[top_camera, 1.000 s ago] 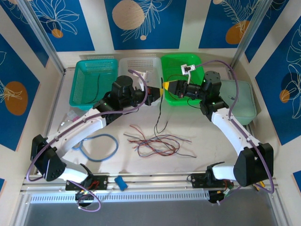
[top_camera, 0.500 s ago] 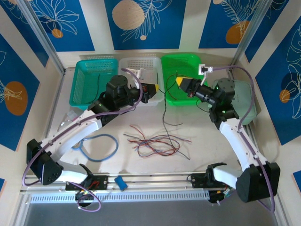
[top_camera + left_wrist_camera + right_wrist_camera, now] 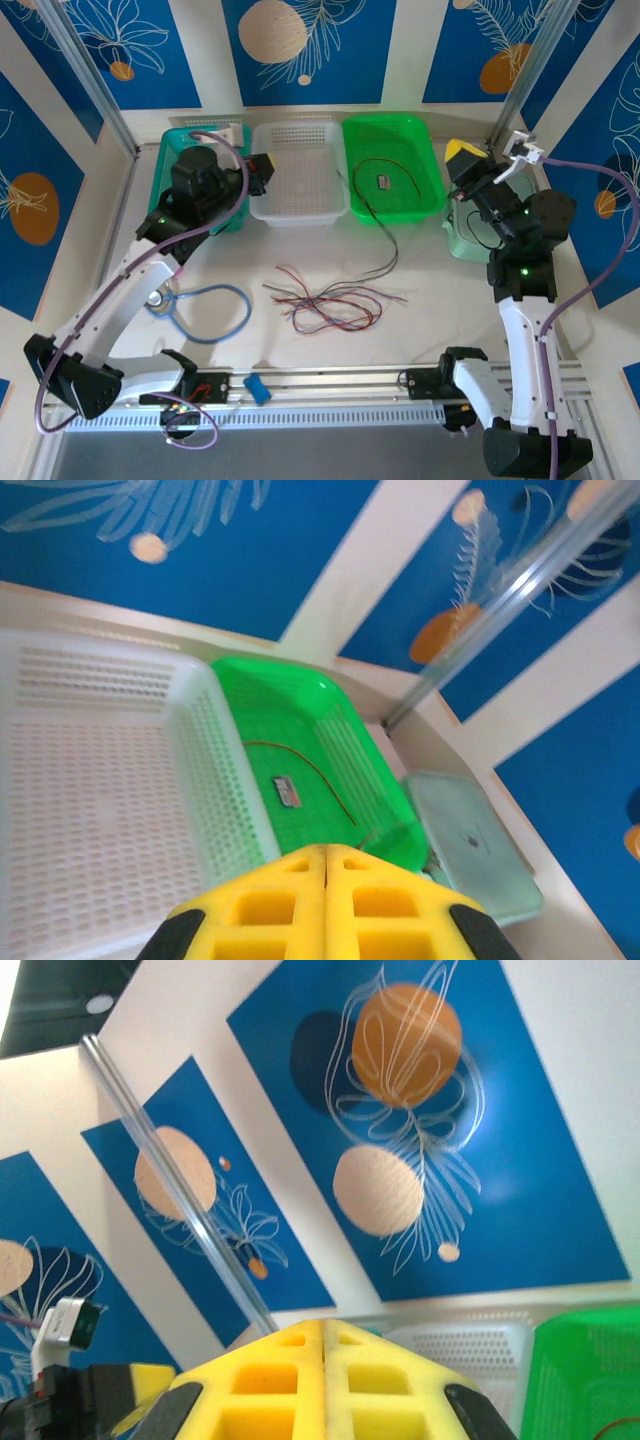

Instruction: Untangle the cables

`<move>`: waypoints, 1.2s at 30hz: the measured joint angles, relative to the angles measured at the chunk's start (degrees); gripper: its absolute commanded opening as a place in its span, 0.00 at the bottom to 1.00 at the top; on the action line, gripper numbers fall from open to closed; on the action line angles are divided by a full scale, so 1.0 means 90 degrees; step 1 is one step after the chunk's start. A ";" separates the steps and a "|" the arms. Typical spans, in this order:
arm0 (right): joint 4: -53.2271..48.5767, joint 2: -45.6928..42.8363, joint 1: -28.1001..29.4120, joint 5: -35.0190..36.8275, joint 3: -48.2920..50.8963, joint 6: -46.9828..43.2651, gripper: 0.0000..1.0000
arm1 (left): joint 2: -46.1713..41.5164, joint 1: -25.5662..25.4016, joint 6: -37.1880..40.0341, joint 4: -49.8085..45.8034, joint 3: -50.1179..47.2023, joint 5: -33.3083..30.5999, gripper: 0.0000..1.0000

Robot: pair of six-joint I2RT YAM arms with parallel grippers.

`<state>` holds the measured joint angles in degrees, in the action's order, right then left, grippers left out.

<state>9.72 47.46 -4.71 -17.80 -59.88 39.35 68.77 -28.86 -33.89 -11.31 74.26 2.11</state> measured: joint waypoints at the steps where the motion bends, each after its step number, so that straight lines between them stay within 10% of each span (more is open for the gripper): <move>1: -0.0063 0.0002 -0.0041 0.0032 -0.0134 -0.0027 0.00 | -0.0104 0.0095 -0.0002 -0.0053 0.0007 -0.0039 0.00; 8: -0.0896 0.0510 0.0012 -0.0272 -0.0971 -0.0253 0.00 | -0.0369 0.0306 -0.0124 -0.0112 0.0027 0.0138 0.00; 11: -0.1834 0.0743 0.0391 -0.0219 -0.0969 -0.0583 0.14 | -0.0359 0.0223 -0.0260 -0.0034 -0.0299 0.0311 0.00; 21: -0.4048 0.2521 0.2013 0.0505 -0.0937 -0.2067 0.32 | 0.0053 -0.0180 -0.0719 0.0134 -0.1365 0.0505 0.38; 36: -0.4932 0.6198 0.3252 0.0840 -0.3541 -0.3713 0.44 | 0.0117 -0.0189 -0.1212 0.0704 -0.2368 0.0818 0.40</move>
<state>-34.68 103.24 24.56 -10.24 -91.74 5.93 69.82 -30.57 -44.80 -4.97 52.95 9.47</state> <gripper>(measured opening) 0.413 0.404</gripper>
